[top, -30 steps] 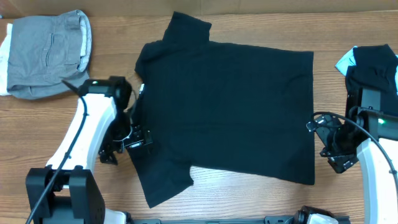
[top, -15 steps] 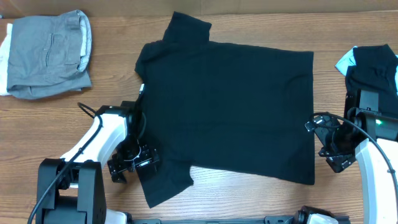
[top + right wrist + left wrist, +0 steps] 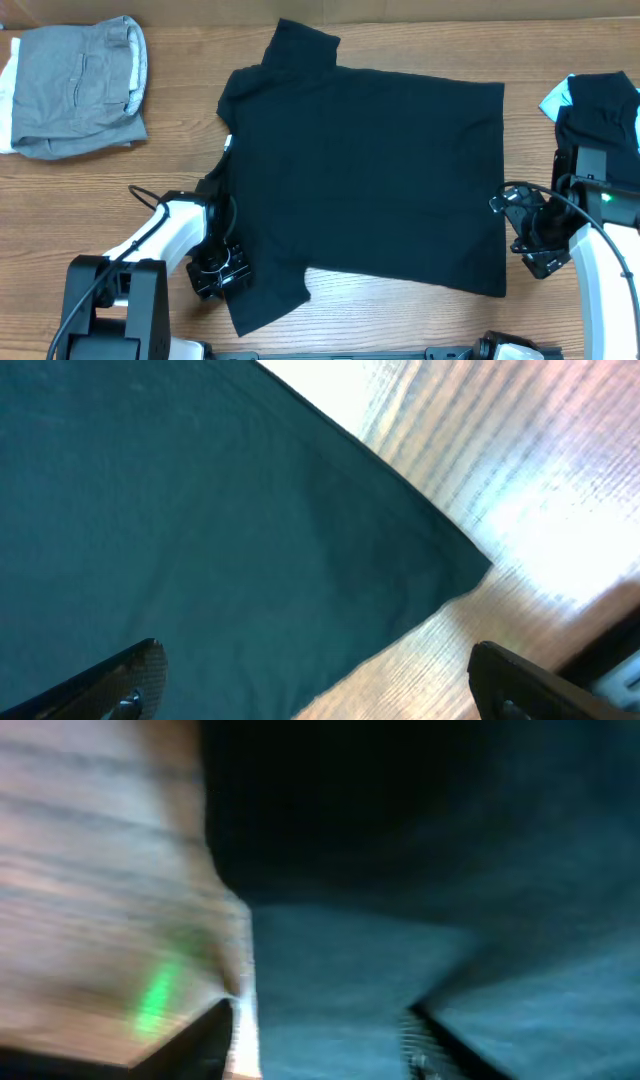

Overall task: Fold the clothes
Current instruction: 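Grasp the bottom hem corners with the left and right grippers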

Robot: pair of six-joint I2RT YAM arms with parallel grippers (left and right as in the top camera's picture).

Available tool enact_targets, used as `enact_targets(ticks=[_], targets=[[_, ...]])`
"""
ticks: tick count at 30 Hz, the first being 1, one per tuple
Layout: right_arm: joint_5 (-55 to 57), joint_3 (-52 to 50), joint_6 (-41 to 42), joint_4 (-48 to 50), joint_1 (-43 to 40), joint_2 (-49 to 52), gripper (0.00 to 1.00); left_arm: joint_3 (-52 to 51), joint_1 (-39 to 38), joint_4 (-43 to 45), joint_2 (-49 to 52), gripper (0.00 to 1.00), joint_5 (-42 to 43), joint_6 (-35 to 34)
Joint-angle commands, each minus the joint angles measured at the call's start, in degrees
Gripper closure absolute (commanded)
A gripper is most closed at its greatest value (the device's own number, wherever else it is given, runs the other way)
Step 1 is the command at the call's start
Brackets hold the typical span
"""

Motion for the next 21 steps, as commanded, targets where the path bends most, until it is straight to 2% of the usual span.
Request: enact_targets(ticks=[1, 2, 4, 11, 14, 21], targets=[[-0.8, -4.2, 0.5, 2.2, 0.2, -0.8, 0.00, -1.9, 0.1, 1.3, 0.3, 0.65, -1.8, -0.7], [-2.1, -6.3, 0.5, 3.8, 0.2, -0.8, 0.00, -1.9, 0.1, 1.3, 0.3, 0.78, -1.8, -0.5], [-3.5, -8.5, 0.5, 5.5, 0.2, -0.7, 0.04, -1.9, 0.1, 1.3, 0.3, 0.96, -1.8, -0.5], [-4.2, -11.2, 1.8, 6.4, 0.2, -0.7, 0.36, -1.8, 0.1, 1.2, 0.3, 0.96, -1.3, -0.5], [-4.2, -11.3, 2.2, 6.8, 0.2, -0.7, 0.45, -0.2, 0.1, -0.3, 0.3, 0.96, -0.8, -0.1], [-4.6, -14.6, 6.3, 6.6, 0.2, -0.7, 0.46, 7.3, 0.1, -3.1, 0.3, 0.96, -0.8, 2.0]])
